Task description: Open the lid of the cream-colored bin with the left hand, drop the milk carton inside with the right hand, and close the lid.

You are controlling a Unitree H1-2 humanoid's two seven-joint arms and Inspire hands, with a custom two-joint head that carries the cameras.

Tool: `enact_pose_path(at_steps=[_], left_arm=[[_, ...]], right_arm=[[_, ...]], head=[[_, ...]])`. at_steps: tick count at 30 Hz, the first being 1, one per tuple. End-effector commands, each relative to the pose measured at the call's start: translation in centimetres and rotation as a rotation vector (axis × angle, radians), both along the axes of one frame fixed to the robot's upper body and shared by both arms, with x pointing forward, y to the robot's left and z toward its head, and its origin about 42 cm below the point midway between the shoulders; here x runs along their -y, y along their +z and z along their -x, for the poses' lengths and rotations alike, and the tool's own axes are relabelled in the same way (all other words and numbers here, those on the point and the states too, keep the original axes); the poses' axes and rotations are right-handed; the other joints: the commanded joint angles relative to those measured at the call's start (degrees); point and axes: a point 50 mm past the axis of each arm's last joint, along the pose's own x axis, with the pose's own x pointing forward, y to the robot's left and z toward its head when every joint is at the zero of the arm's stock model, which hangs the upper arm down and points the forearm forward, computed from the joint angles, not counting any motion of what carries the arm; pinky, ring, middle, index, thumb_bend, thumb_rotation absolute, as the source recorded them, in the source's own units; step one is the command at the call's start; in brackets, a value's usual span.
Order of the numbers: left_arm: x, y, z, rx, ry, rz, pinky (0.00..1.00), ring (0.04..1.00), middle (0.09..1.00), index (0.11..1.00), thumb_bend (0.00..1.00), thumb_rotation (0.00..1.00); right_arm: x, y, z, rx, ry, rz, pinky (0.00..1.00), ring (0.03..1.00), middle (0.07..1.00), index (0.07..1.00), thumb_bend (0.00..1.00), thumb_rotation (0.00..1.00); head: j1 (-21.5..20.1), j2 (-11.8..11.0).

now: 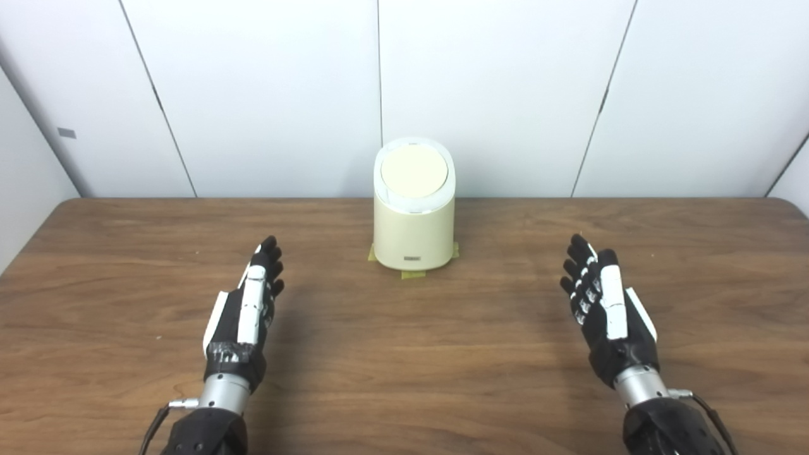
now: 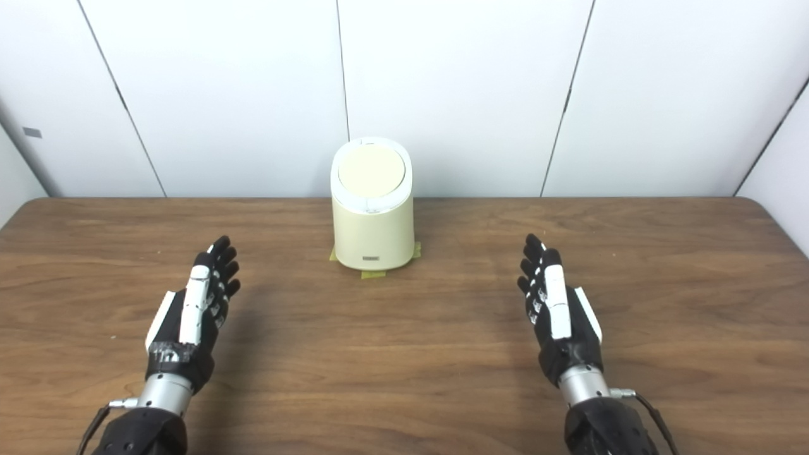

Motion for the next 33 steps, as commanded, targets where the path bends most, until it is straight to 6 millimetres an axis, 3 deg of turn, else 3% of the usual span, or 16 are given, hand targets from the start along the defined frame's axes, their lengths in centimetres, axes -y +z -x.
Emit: enact_pose_path(at_steps=[1,13,33], left_arm=[[0.28,1.90,-0.82,0.081,-0.007,-0.001,1.00,0.991,0.986,0.988,0.45,1.00],[0.79,1.78,-1.17,0.082,-0.013,0.024,1.00,0.986,0.979,0.984,0.43,1.00],[0.44,1.70,-1.23,0.080,-0.014,0.012,1.00,0.986,0.984,0.990,0.45,1.00]], right_arm=[[0.19,1.83,-0.62,0.091,0.000,0.015,1.00,1.000,1.000,0.980,0.66,1.00],[0.53,1.18,-1.07,0.088,0.000,0.005,1.00,1.000,1.000,0.982,0.65,1.00],[0.47,1.45,-0.95,0.095,0.014,0.018,0.97,1.000,0.995,0.990,0.65,1.00]], head=[[0.0,-0.1],[-0.2,-1.4],[0.2,-1.0]])
